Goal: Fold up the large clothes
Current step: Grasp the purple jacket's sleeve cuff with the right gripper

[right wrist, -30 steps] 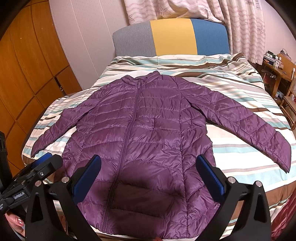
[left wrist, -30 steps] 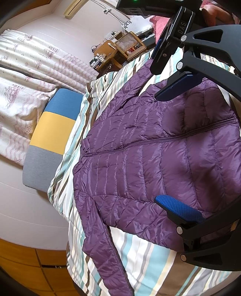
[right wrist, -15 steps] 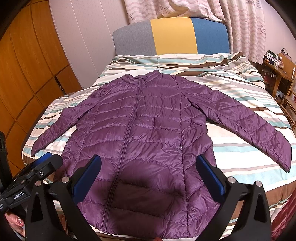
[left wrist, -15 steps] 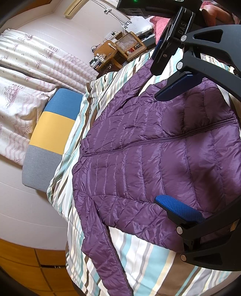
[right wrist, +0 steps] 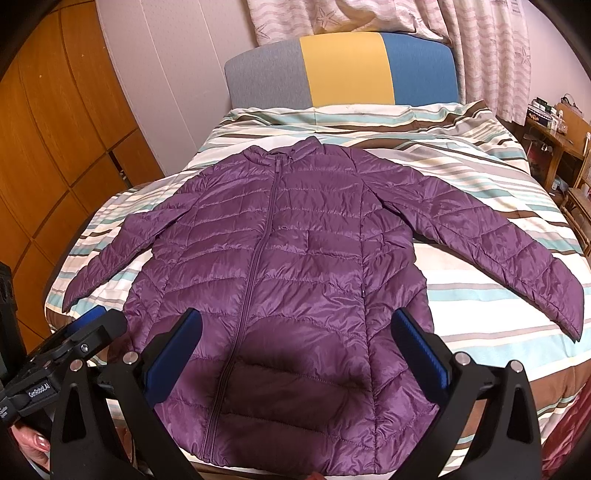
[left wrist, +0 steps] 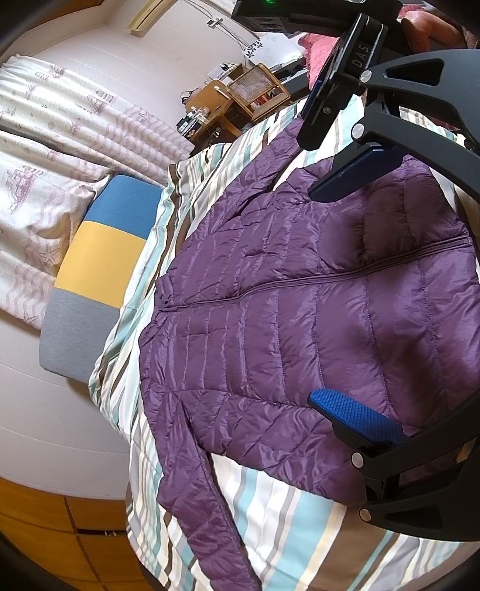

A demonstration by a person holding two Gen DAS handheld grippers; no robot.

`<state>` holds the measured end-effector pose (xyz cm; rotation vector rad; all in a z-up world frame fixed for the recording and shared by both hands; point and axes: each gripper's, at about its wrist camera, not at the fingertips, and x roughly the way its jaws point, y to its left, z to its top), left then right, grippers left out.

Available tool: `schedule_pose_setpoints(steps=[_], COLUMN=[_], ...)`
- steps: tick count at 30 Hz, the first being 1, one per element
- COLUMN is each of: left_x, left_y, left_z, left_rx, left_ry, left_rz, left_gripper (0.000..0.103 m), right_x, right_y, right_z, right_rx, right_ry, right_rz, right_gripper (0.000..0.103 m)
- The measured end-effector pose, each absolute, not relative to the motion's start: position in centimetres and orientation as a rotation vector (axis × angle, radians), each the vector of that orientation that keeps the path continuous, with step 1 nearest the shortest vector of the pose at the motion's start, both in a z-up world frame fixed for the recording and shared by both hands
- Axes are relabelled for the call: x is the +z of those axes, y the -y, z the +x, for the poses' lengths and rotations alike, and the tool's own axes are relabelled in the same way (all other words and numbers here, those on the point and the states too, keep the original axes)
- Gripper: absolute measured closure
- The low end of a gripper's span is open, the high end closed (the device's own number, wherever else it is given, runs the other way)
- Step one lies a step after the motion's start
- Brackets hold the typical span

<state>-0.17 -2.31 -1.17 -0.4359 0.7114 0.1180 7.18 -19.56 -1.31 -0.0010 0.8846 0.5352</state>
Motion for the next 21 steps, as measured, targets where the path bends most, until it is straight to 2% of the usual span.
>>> schedule_pose_setpoints(steps=[8, 15, 21], left_x=[-2.0, -4.2, -5.7], left_y=[1.6, -1.3, -3.2], left_z=[0.9, 3.2, 6.0], left_rx=[0.232, 0.317, 0.382], left_ry=[-0.765, -0.812, -0.818], left_rz=[-0.367, -0.348, -0.299], left_gripper=[0.003, 0.003, 0.003], right_x=[-2.1, -7.5, -10.6], right_y=[22.7, 29.2, 37.1], right_z=[9.0, 14.4, 16.6], right_rx=[0.520, 0.266, 0.058], right_ry=[-0.755, -0.969, -0.934], right_rz=[0.165, 0.367, 0.582], right_gripper=[0.002, 0.002, 0.002])
